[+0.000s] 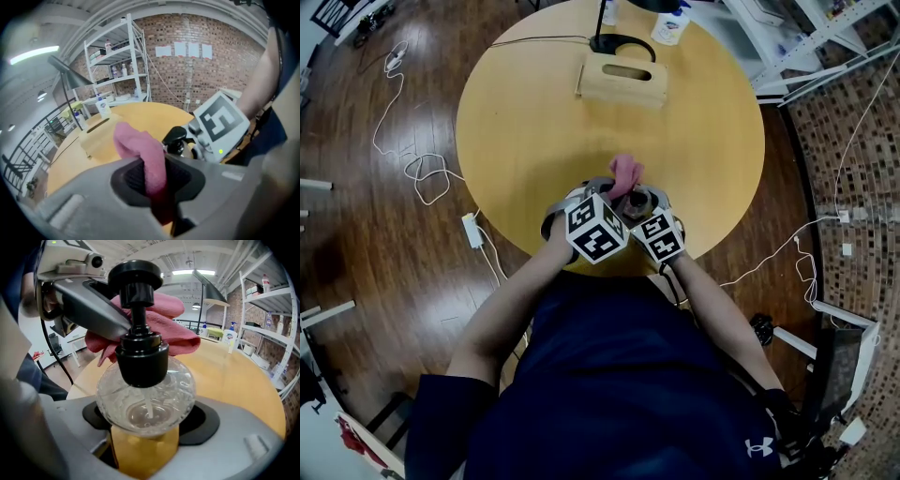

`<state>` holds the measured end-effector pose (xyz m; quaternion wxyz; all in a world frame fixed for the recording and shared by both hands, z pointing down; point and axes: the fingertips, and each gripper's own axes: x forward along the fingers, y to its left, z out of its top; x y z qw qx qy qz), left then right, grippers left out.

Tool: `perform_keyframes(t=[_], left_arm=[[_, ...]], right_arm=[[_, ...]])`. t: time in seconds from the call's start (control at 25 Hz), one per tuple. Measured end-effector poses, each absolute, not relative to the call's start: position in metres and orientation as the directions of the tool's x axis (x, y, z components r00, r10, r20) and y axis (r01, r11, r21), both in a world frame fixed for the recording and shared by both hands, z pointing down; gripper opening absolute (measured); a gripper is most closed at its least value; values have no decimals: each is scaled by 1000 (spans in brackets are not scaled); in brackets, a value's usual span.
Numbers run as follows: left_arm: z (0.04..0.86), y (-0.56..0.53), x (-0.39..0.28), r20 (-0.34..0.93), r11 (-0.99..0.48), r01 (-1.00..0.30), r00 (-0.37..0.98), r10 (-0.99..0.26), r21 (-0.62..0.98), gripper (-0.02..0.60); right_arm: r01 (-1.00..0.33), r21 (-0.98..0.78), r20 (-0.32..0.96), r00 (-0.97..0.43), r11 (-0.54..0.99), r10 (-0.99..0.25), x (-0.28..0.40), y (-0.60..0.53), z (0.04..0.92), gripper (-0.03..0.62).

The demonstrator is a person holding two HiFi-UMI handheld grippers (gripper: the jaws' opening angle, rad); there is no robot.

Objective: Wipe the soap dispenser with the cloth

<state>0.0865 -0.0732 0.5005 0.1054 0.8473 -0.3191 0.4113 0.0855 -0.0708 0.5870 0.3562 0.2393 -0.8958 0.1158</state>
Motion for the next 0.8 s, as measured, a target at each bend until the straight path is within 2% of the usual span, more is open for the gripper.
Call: perform_keyframes(t=[0.16, 0.32, 0.44, 0.56, 0.64, 0.72, 0.76, 0.8], left_arm=[[504, -57, 100, 808, -867, -495, 489, -330, -54, 64], [506, -21, 102, 833, -910, -413, 517, -196, 43, 64], [511, 1, 101, 858, -951, -307, 499, -123, 43, 64], [510, -21, 94, 849, -931, -363, 483, -212, -26, 64], [508, -39, 92, 831, -911, -410, 491, -263, -46, 66], [509, -50, 92, 824, -905, -419, 484, -295, -78, 67], [510, -53, 92, 825, -905, -414, 474, -306, -97, 67], [512, -53, 92, 829, -907, -407, 466, -309, -109, 67]], right_arm=[[-571, -32, 706, -594, 821, -386, 88, -71, 588, 371], [-665, -27, 715, -535, 747, -450, 93, -71, 587, 371], [-648, -33, 710, -551, 761, -439, 93, -70, 588, 373], [-508, -35, 698, -629, 860, -343, 90, -63, 589, 371], [-332, -3, 716, -659, 943, -230, 90, -55, 589, 371], [-157, 69, 768, -622, 985, -153, 95, -46, 593, 373], [-119, 102, 786, -599, 988, -153, 100, -44, 595, 379], [-141, 119, 790, -587, 983, -180, 106, -44, 595, 422]])
